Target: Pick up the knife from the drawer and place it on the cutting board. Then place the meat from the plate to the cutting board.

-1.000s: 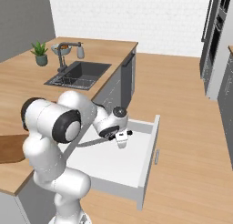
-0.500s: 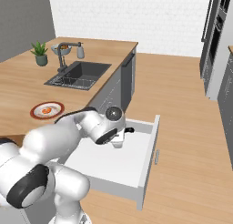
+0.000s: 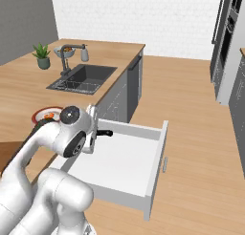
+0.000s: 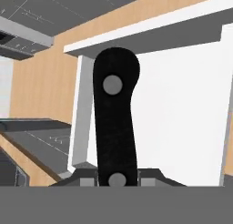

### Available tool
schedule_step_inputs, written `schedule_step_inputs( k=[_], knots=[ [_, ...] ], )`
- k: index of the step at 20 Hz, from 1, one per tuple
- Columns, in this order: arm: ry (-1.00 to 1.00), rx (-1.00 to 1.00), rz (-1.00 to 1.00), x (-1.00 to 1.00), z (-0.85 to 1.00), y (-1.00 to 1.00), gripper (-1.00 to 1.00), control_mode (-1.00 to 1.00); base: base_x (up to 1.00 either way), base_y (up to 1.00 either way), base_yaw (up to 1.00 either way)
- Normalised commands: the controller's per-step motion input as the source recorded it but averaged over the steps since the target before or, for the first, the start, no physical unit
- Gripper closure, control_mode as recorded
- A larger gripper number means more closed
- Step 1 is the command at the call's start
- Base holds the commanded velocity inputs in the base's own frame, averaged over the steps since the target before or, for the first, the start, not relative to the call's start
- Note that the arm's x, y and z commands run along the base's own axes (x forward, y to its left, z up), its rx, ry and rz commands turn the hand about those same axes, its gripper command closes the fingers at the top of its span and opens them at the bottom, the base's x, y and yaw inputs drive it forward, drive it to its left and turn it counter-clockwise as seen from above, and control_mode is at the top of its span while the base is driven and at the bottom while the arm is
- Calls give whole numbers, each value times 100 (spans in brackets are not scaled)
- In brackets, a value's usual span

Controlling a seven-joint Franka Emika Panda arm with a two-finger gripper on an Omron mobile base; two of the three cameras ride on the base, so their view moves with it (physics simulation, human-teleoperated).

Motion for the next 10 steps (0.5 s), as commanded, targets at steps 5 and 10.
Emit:
schedule_step_inputs(
  k=[5,10],
  knots=[
    [5,0,-5,-43,26,100,100,-100,0,0,0],
    [25,0,11,-16,20,100,100,-100,0,0,0]
  ],
)
